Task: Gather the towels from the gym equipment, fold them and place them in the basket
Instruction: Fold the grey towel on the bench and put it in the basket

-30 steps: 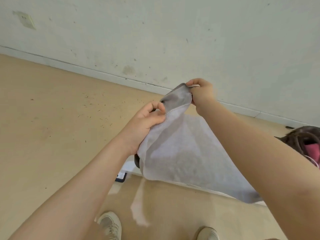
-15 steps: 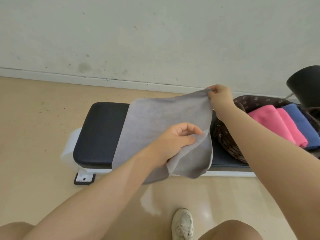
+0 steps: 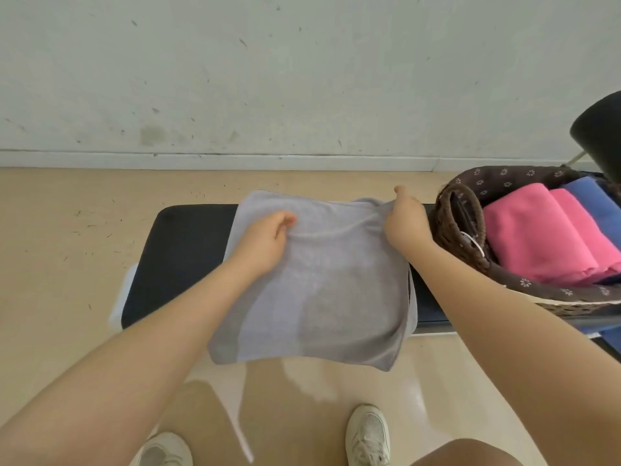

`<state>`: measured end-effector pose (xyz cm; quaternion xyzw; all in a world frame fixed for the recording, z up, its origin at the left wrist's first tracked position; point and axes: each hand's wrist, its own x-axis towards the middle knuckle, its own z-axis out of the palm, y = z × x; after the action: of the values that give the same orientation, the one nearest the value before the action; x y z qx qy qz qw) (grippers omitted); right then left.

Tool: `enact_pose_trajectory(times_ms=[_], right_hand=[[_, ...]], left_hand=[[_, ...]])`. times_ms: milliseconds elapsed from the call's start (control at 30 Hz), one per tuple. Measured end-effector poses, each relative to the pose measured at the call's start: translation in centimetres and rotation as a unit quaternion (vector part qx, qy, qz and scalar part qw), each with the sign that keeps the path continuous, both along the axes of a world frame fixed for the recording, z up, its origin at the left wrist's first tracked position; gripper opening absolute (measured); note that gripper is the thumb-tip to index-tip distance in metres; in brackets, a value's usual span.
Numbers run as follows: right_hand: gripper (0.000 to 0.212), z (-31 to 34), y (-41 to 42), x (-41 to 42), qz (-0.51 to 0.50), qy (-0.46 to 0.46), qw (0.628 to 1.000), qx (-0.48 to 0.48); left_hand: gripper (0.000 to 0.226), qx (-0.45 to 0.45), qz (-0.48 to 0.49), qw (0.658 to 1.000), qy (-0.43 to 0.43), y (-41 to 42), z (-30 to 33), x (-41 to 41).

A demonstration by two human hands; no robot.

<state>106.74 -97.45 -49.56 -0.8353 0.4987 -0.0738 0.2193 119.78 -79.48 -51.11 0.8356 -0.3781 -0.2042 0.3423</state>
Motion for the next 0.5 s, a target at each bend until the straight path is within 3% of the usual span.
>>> enact_pose_trajectory(times_ms=[133, 200, 367, 500], right_hand=[[0.03, -0.5, -0.7, 0.3, -0.016, -0.026, 0.998, -0.05], [0.027, -0.5, -1.0, 0.5, -0.017, -0.06, 0.997, -0.04], [0.019, 0.7, -1.5, 0.5, -0.089, -0.189, 0.975, 0.079], [0.017, 1.5, -1.5, 1.0, -0.164, -0.314, 0.911, 0.213]], left_hand=[[0.045, 0.061, -0.033, 0.988, -0.139, -2.7, -0.4, 4.2], [0.045, 0.118, -0.066, 0.977, -0.167, -4.2, -0.9, 5.8], [0.037, 0.18, -0.102, 0.96, -0.191, -5.3, -1.4, 8.4], [0.039, 0.199, -0.122, 0.961, -0.145, -4.8, -1.6, 10.2]])
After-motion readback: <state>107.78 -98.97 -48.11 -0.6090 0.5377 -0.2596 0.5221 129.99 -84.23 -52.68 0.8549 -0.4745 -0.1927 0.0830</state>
